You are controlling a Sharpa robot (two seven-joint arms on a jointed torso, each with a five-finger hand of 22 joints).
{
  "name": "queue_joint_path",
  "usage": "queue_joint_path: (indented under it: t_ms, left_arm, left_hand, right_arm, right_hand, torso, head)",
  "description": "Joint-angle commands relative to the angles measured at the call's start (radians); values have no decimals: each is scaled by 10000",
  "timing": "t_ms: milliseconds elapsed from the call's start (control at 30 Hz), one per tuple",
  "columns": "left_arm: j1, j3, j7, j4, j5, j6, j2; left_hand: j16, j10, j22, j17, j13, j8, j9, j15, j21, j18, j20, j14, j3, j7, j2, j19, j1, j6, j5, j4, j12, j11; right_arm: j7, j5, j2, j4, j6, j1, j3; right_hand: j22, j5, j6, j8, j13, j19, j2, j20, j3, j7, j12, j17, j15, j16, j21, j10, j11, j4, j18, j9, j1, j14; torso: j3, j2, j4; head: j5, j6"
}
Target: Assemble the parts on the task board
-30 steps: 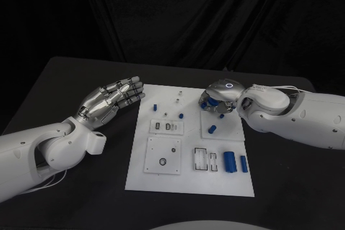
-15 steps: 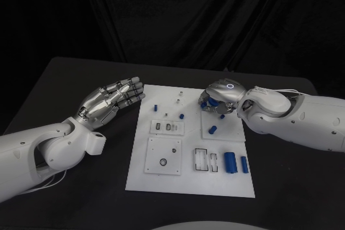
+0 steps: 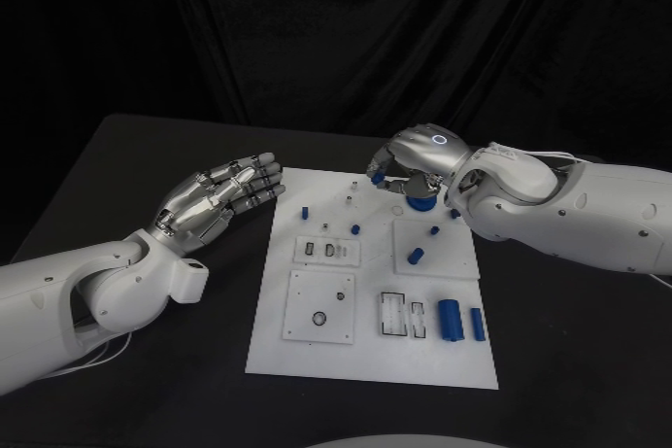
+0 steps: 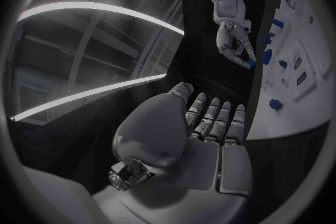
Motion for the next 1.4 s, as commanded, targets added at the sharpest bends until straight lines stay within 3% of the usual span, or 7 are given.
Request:
queue_joint_path:
  t_ms: [33,333,567,700,967,1100,1400]
  left_arm:
    - [21,6,1754,-17,13,168,57]
    - [20,7,1733,-54,13,195,122]
    - [19,7,1724,-68,13,208,144]
    - [19,7,1722,-66,13,218,144]
    - [18,7,1712,-77,13,241,168]
    - [18,7,1707,-85,13,245,165]
    - [17,7,1691,-106,13,252,178]
  left_hand:
    - [72,4,-4,15,17,51,7,61,42,-61,-7,9,83,63,-21,36,-65,41,27,-19,65,93]
    - [75,4,-5,14,17,54,8,69,41,-68,-9,5,119,71,-18,34,-69,49,30,-29,67,99]
    - [93,10,-7,16,19,54,8,76,39,-78,-9,10,170,81,-12,32,-75,52,32,-41,83,105]
    - [98,11,-8,16,19,56,9,80,39,-83,-8,9,201,86,-7,31,-80,59,32,-48,87,110]
    - [101,11,-8,16,19,56,9,83,40,-86,-9,7,226,88,-4,34,-84,59,32,-52,88,115]
    - [116,13,-11,17,19,57,9,92,38,-96,-11,6,309,97,14,30,-98,64,34,-63,102,127]
    - [137,9,-13,17,19,53,7,104,39,-110,-12,-1,450,103,28,32,-121,59,28,-84,116,138]
  right_arm:
    - [31,597,324,-322,81,47,9]
    - [-149,911,1235,-1294,414,29,13]
    - [-284,946,1551,-1729,596,-20,15]
    - [-392,953,1693,-1928,794,-71,25]
    - [-484,957,1819,-2115,1110,-174,35]
    - [-497,957,1845,-2153,1254,-233,37]
    - [-421,957,1893,-2221,1283,-323,40]
  right_hand:
    - [62,-133,95,-25,-7,-36,45,-63,-26,-6,-113,-18,-55,-47,17,468,-364,95,-165,38,-159,8]
    - [-28,-99,-23,-123,-18,-106,18,-36,-22,32,-352,-142,-15,-135,-51,417,-309,115,-145,89,-149,-47]
    - [-47,-51,-125,-203,-17,-129,-2,-10,-10,70,-485,-169,17,-164,-75,384,-272,112,-139,107,-132,-70]
    - [-64,-41,-173,-244,-18,-146,-17,8,-6,86,-565,-190,37,-182,-91,347,-245,113,-135,118,-131,-84]
    - [-84,-42,-316,-353,-13,-171,-31,47,10,126,-719,-207,79,-204,-117,286,-196,127,-129,129,-138,-107]
    - [-79,-67,-415,-427,-8,-175,-40,71,21,146,-808,-202,104,-210,-123,248,-167,133,-129,132,-140,-115]
    - [-80,-75,-538,-517,-3,-185,-47,100,46,158,-914,-201,133,-219,-135,193,-134,131,-126,135,-124,-127]
  torso:
    - [-14,-12,-35]
    - [-4,-20,-26]
    - [3,-3,-1]
    - [-3,-9,-25]
    - [-1,-13,-21]
    - [9,-14,-48]
    - [8,-15,-38]
  head:
    - [1,-2]
    - [5,-42]
    - [-15,-5]
    - [18,31]
    - [7,66]
    - [29,84]
    - [26,69]
